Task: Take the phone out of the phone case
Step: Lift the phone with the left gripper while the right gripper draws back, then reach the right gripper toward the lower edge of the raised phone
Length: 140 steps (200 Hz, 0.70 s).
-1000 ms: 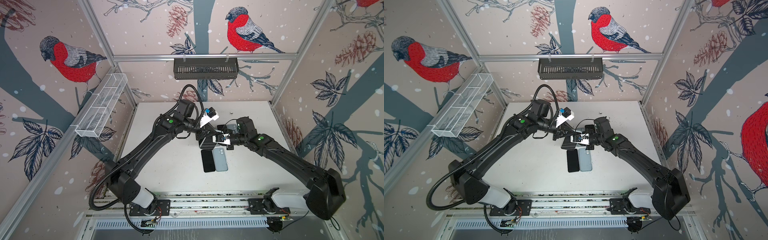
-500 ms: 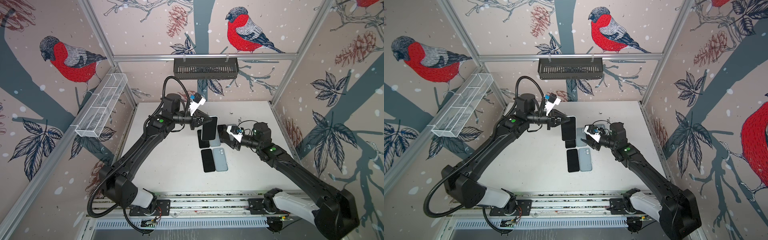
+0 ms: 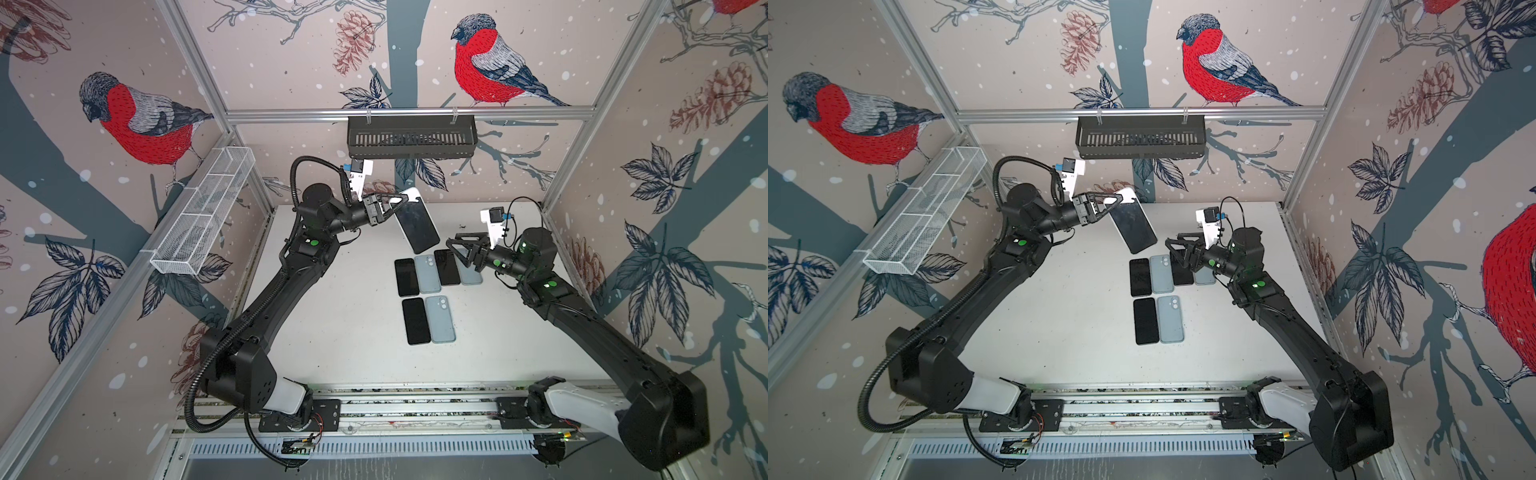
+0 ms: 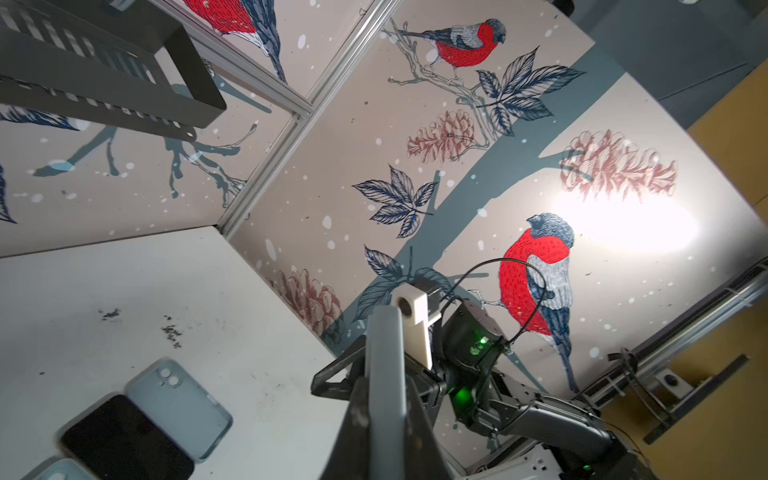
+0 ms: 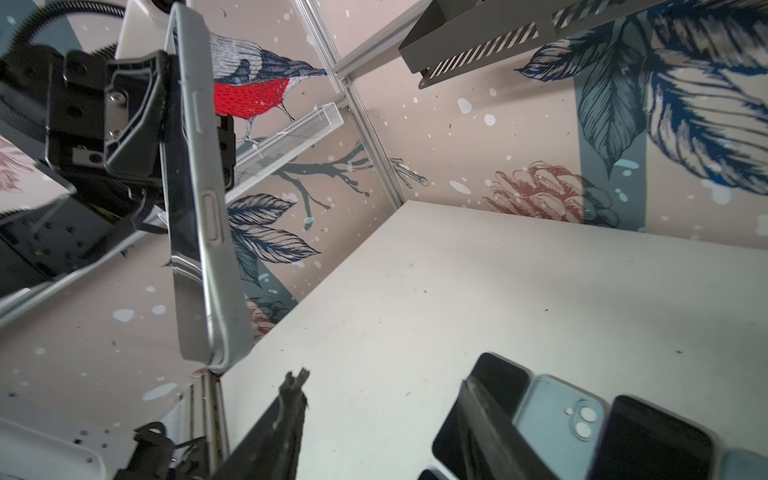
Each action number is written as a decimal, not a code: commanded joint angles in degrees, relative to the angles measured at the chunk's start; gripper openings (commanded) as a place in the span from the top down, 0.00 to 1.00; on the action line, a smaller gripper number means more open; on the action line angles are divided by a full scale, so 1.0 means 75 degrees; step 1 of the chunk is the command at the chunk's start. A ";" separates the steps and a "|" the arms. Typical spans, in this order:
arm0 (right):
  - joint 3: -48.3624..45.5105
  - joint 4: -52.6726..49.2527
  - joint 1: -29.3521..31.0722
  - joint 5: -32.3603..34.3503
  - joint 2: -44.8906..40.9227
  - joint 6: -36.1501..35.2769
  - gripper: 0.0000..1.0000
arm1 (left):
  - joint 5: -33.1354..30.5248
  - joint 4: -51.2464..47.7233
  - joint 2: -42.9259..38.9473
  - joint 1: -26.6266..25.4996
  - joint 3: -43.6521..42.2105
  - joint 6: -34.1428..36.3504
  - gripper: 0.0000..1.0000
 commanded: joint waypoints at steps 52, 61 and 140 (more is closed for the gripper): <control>-0.0188 0.1702 0.0424 -0.0422 -0.0001 0.1953 0.38 | -0.0199 0.2133 0.0192 0.0025 -0.0157 -0.2100 1.00; -0.0239 0.1778 0.0458 -0.0433 -0.0023 0.1995 0.38 | -0.0179 0.2184 0.0207 0.0025 -0.0153 -0.2131 1.00; -0.0636 0.2433 0.0702 -0.0545 -0.0328 0.2470 0.36 | -0.0287 0.2120 0.0138 0.0030 -0.0201 -0.2020 1.00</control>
